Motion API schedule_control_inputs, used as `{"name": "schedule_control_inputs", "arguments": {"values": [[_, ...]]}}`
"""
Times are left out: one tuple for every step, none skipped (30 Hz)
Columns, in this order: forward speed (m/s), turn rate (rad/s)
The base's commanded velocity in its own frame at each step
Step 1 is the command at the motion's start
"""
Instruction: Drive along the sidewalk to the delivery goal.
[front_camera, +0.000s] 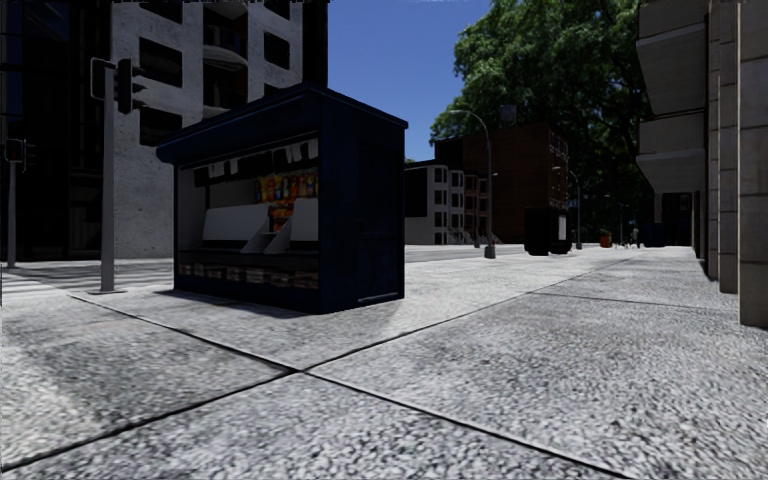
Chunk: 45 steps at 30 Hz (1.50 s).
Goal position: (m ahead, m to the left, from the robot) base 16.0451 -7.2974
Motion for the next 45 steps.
{"name": "schedule_control_inputs", "arguments": {"values": [[1.6, -0.6], [1.6, -0.6], [1.59, -0.6], [1.57, -0.6], [1.55, -0.6], [1.55, -0.6], [1.54, -0.6], [1.53, -0.6], [1.53, -0.6], [1.53, -0.6], [1.53, -0.6], [1.52, -0.38], [1.52, -0.38], [1.52, -0.21], [1.52, -0.16], [1.52, -0.14], [1.52, -0.14], [1.52, -0.14], [1.52, -0.14], [1.52, -0.14], [1.52, -0.14], [1.52, -0.14], [1.52, -0.14], [1.52, -0.14], [1.52, -0.14], [1.52, -0.14], [1.52, -0.14], [1.52, -0.14], [1.52, -0.14], [1.52, -0.14], [1.52, -0.14], [1.52, -0.14], [1.52, -0.14], [1.52, -0.14], [1.52, -0.14], [1.52, -0.14], [1.52, -0.14], [1.52, -0.14], [1.52, -0.14], [1.52, -0.18], [1.52, -0.18], [1.52, -0.24], [1.52, -0.28], [1.52, -0.29], [1.52, -0.29]]}}
